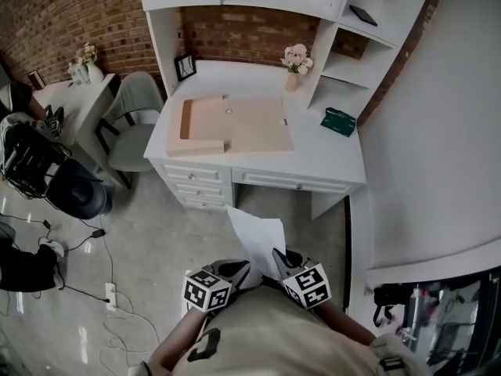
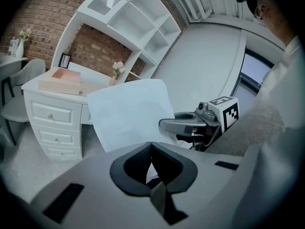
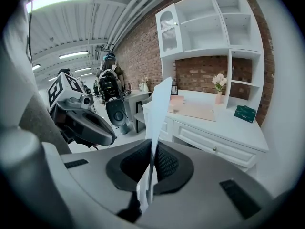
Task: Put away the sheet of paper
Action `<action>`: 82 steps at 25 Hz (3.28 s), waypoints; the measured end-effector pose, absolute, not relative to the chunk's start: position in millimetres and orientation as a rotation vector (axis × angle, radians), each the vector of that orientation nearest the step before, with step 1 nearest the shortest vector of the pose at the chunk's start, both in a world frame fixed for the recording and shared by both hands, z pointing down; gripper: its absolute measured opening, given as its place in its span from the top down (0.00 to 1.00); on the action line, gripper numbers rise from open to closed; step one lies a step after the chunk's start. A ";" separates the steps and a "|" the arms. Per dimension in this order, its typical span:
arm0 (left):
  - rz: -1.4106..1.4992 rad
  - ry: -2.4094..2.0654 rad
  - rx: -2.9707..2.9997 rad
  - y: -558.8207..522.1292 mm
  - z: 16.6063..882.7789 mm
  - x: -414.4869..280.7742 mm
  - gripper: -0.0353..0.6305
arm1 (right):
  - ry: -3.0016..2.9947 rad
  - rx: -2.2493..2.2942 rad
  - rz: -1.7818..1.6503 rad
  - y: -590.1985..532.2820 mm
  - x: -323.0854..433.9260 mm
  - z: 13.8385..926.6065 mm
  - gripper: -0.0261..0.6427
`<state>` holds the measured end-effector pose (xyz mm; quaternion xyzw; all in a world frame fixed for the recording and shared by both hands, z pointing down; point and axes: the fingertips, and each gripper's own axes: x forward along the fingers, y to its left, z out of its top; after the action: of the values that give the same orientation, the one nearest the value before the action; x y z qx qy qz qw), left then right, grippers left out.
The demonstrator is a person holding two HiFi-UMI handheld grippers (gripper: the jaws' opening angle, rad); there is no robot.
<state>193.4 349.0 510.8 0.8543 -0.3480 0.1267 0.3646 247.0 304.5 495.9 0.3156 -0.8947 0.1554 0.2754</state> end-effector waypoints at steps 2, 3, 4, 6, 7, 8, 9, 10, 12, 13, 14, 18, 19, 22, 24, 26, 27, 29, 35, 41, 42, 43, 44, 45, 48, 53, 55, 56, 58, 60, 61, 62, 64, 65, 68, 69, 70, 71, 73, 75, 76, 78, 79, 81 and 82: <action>0.335 -0.901 2.199 336.5 510.4 201.8 0.92 | -2.411 0.844 0.421 291.1 255.1 495.6 0.92; 0.341 -0.903 2.201 330.4 509.6 205.7 0.92 | -2.416 0.841 0.420 284.5 258.2 494.7 0.92; 0.348 -0.905 2.203 324.4 508.4 209.4 0.92 | -2.421 0.838 0.419 278.0 261.0 493.7 0.92; 0.356 -0.912 2.201 313.5 506.1 215.9 0.92 | -2.428 0.831 0.422 266.5 266.9 492.3 0.92; 0.359 -0.917 2.198 308.6 505.6 218.8 0.92 | -2.429 0.828 0.425 261.3 270.2 492.0 0.92; 0.361 -0.922 2.195 303.7 505.2 221.7 0.92 | -2.431 0.827 0.429 256.1 274.0 491.9 0.92; 0.364 -0.926 2.193 298.9 504.8 224.9 0.92 | -2.431 0.829 0.432 250.9 278.0 491.8 0.92; 0.368 -0.929 2.194 294.2 504.2 228.4 0.92 | -2.432 0.832 0.434 245.9 282.3 491.8 0.92; 0.377 -0.937 2.198 284.6 502.3 235.7 0.92 | -2.437 0.836 0.440 236.1 290.5 491.1 0.92; 0.381 -0.943 2.200 279.8 501.4 239.5 0.92 | -2.441 0.837 0.441 231.2 294.5 490.6 0.92; 0.384 -0.950 2.201 275.0 501.1 243.6 0.92 | -2.445 0.837 0.443 226.3 298.7 490.2 0.92; 0.391 -0.962 2.195 256.0 504.0 260.9 0.92 | -2.456 0.839 0.456 205.4 316.9 492.0 0.92; 0.393 -0.964 2.194 251.0 503.8 265.4 0.92 | -2.459 0.839 0.459 200.1 321.2 492.1 0.92; 0.400 -0.971 2.192 240.1 502.9 278.5 0.92 | -2.470 0.829 0.454 188.6 332.1 491.4 0.92; 0.402 -0.977 2.189 235.5 501.9 284.5 0.92 | -2.479 0.814 0.452 184.6 336.0 491.2 0.92; 0.401 -0.984 2.173 233.0 503.2 287.3 0.92 | -2.486 0.800 0.460 182.2 338.4 492.7 0.92; 0.401 -0.986 2.161 232.6 504.8 288.0 0.92 | -2.489 0.794 0.466 181.4 339.1 494.1 0.92; 0.408 -0.988 2.143 232.0 508.0 288.5 0.92 | -2.493 0.779 0.474 179.9 338.7 496.8 0.92; 0.422 -1.002 2.121 225.1 514.7 276.6 0.92 | -2.484 0.722 0.469 172.8 324.4 506.5 0.92; 0.401 -1.011 2.126 201.0 522.1 245.8 0.92 | -2.469 0.712 0.461 152.4 293.8 513.1 0.92; 0.397 -1.011 2.129 194.5 522.5 239.5 0.92 | -2.467 0.716 0.454 146.4 287.7 513.2 0.92; 0.393 -1.009 2.130 188.8 522.7 233.1 0.92 | -2.463 0.720 0.445 140.9 281.5 513.3 0.92; 0.388 -1.004 2.129 183.7 522.7 227.3 0.92 | -2.458 0.723 0.438 136.0 275.8 513.3 0.92; 0.380 -0.998 2.128 178.6 522.6 222.3 0.92 | -2.452 0.726 0.431 131.3 270.9 513.2 0.92; 0.355 -0.992 2.128 162.1 520.7 204.6 0.92 | -2.438 0.726 0.416 116.9 253.3 511.1 0.92; 0.282 -1.033 2.115 146.4 511.1 161.5 0.92 | -2.434 0.670 0.374 101.0 208.4 505.2 0.92; 0.266 -1.056 2.113 139.7 507.6 145.0 0.92 | -2.443 0.654 0.353 93.4 191.8 501.3 0.92; 0.258 -1.066 2.112 137.0 506.7 137.5 0.92 | -2.446 0.651 0.344 90.3 184.9 500.0 0.92; 0.247 -1.078 2.111 134.3 506.5 124.2 0.92 | -2.451 0.652 0.334 86.0 173.4 499.8 0.92; 0.243 -1.088 2.117 131.3 505.2 110.3 0.92 | -2.456 0.655 0.324 81.6 161.1 498.9 0.92; 0.242 -1.094 2.123 128.9 503.5 102.2 0.92 | -2.460 0.656 0.317 79.0 153.6 497.3 0.92; 0.240 -1.099 2.128 126.7 501.9 93.7 0.92 | -2.466 0.659 0.308 76.4 145.5 495.7 0.92; 0.234 -1.104 2.135 123.0 500.6 77.5 0.92 | -2.476 0.670 0.294 71.2 130.3 493.4 0.92; 0.231 -1.104 2.136 121.2 500.8 70.1 0.92 | -2.476 0.678 0.292 68.7 123.7 492.5 0.92; 0.220 -1.096 2.134 115.3 504.0 52.5 0.92 | -2.465 0.703 0.290 61.7 110.0 489.9 0.92; 0.214 -1.086 2.132 113.4 505.8 48.9 0.92 | -2.459 0.709 0.292 59.9 107.2 488.9 0.92; 0.207 -1.074 2.130 111.4 508.2 46.5 0.92 | -2.453 0.715 0.294 58.0 105.3 488.3 0.92; 0.201 -1.058 2.127 109.1 510.9 45.1 0.92 | -2.448 0.724 0.297 55.6 104.2 488.0 0.92; 0.195 -1.026 2.126 103.6 515.2 44.3 0.92 | -2.436 0.751 0.304 49.0 104.5 487.1 0.92; 0.190 -0.997 2.128 99.0 516.3 45.7 0.92 | -2.418 0.788 0.320 42.6 108.8 485.0 0.92; 0.187 -0.984 2.129 97.0 516.3 47.0 0.92 | -2.409 0.804 0.330 39.7 111.5 483.7 0.92; 0.183 -0.967 2.129 92.9 516.9 49.3 0.92 | -2.401 0.826 0.339 32.5 115.6 480.5 0.92; 0.181 -0.963 2.126 90.5 517.6 50.0 0.92 | -2.402 0.833 0.337 27.6 116.8 478.5 0.92; 0.175 -0.966 2.116 83.7 519.0 50.3 0.92 | -2.411 0.840 0.328 14.6 119.5 474.5 0.92; 0.172 -0.976 2.110 78.9 519.7 49.5 0.92 | -2.416 0.841 0.325 6.6 121.5 473.3 0.92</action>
<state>49.5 78.9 519.7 0.8317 -0.3849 0.0680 0.3942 121.5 6.6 473.3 0.3135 -0.8999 0.1213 0.2778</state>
